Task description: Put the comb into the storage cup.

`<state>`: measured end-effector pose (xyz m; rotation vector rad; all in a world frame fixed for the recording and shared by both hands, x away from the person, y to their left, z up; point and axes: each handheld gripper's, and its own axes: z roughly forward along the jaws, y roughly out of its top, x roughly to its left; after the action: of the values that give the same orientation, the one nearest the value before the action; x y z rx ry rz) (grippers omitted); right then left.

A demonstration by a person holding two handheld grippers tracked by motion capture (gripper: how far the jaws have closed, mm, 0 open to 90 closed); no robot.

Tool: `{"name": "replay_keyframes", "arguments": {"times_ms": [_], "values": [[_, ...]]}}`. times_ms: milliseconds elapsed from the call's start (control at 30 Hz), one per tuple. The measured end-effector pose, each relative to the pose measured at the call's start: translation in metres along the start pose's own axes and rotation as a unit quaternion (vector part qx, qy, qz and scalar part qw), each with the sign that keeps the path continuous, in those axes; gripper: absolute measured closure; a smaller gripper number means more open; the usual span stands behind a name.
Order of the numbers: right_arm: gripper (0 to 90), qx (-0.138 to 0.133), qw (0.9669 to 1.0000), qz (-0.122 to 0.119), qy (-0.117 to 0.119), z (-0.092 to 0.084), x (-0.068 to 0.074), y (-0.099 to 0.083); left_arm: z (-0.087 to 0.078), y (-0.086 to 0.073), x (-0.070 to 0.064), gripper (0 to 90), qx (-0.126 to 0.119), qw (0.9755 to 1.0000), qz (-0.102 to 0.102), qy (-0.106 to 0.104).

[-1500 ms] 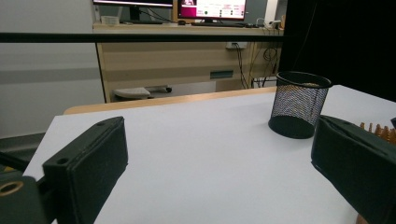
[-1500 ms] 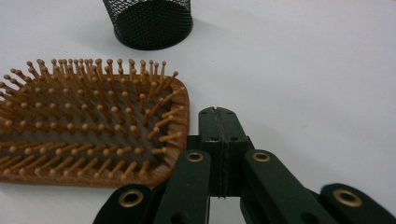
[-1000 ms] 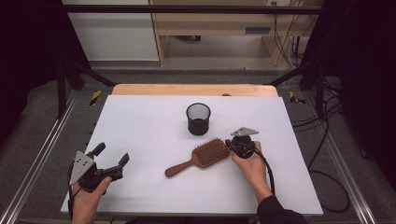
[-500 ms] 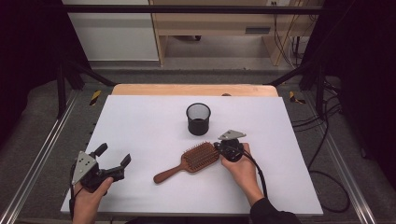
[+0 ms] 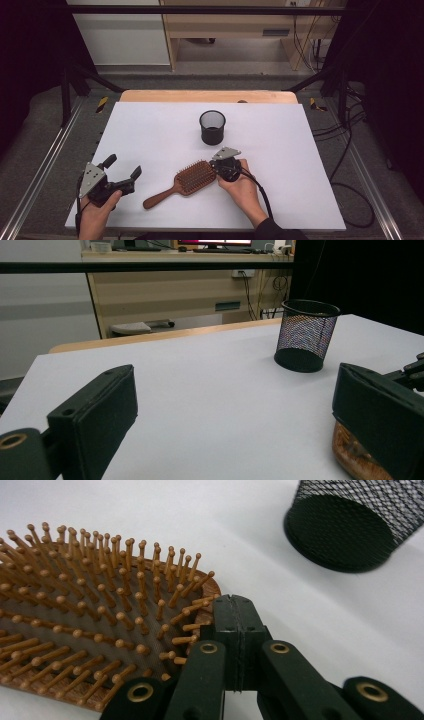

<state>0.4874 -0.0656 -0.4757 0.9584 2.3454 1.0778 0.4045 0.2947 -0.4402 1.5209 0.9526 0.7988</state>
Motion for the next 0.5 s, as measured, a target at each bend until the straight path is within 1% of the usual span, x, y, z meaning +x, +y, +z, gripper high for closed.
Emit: {"name": "replay_keyframes", "arguments": {"times_ms": [100,133,200,400,433,500], "values": [[90.0,-0.002,1.0000,-0.005,0.003,0.001,0.004,0.001,0.000,0.000,-0.001,4.6,0.001,1.0000,0.003,-0.002],[90.0,-0.004,0.9999,-0.006,0.008,0.003,0.008,0.002,0.000,0.000,0.000,4.6,0.003,1.0000,0.003,-0.001],[90.0,-0.004,0.9999,-0.009,0.007,0.004,0.011,0.003,0.000,0.000,0.000,4.6,0.003,1.0000,0.002,-0.001],[90.0,-0.008,0.9999,-0.006,0.010,0.003,0.011,0.002,0.001,0.000,0.000,4.5,0.005,1.0000,0.002,-0.002],[90.0,-0.013,0.9997,-0.002,0.018,0.003,0.012,0.002,0.001,0.000,0.000,4.5,0.006,1.0000,0.003,-0.002],[90.0,-0.013,0.9997,-0.002,0.021,0.003,0.012,0.002,0.000,0.000,0.000,4.5,0.006,1.0000,0.002,-0.002]]}}
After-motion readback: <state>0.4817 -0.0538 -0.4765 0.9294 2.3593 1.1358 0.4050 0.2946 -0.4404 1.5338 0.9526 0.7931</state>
